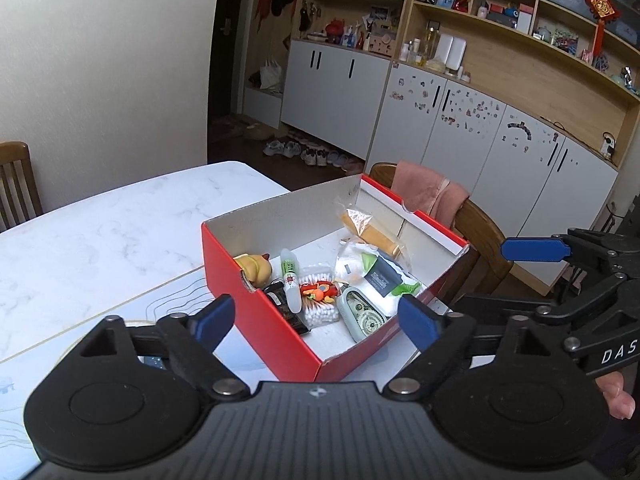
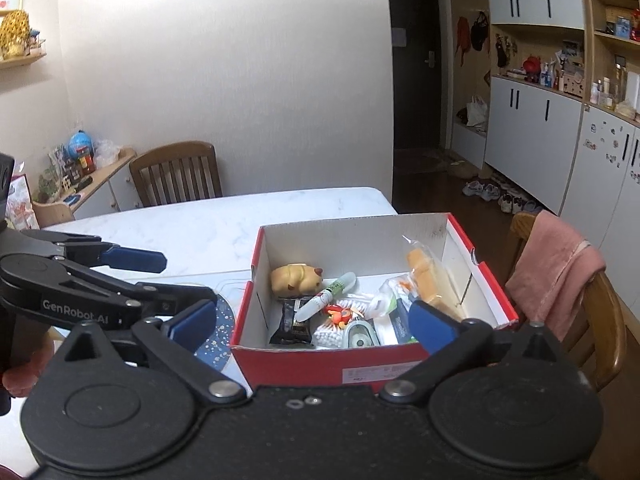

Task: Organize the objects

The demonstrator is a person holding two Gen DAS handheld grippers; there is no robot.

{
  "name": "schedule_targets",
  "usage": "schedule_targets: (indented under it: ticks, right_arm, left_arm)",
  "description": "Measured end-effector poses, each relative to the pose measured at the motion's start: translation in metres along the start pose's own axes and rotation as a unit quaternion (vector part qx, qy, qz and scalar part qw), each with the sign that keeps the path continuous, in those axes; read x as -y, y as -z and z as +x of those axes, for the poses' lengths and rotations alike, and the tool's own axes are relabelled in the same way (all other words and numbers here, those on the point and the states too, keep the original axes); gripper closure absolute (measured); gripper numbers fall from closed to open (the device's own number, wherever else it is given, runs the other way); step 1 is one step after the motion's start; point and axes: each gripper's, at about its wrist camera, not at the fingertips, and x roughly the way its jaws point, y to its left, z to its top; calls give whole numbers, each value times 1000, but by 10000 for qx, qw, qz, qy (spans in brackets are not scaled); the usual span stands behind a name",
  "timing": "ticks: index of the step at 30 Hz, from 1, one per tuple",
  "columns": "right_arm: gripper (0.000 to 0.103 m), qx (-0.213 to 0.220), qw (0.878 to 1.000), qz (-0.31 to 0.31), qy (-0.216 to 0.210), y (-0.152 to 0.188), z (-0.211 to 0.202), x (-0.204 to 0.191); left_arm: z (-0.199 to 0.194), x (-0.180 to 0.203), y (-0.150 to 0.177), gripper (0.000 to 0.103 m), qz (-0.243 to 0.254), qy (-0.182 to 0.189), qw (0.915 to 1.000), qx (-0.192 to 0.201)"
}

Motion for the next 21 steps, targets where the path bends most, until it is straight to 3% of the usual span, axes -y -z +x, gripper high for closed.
schedule_targets:
  ticks: [2, 21]
  right_arm:
    - [0, 22, 10000, 66, 33, 3, -3, -1]
    - [0, 144, 9995, 130, 248, 27, -24, -18]
  left_arm:
    - [-4, -1, 3, 1, -17, -10, 10000, 16]
    - [-28, -4, 31, 1, 77, -24, 9998, 195]
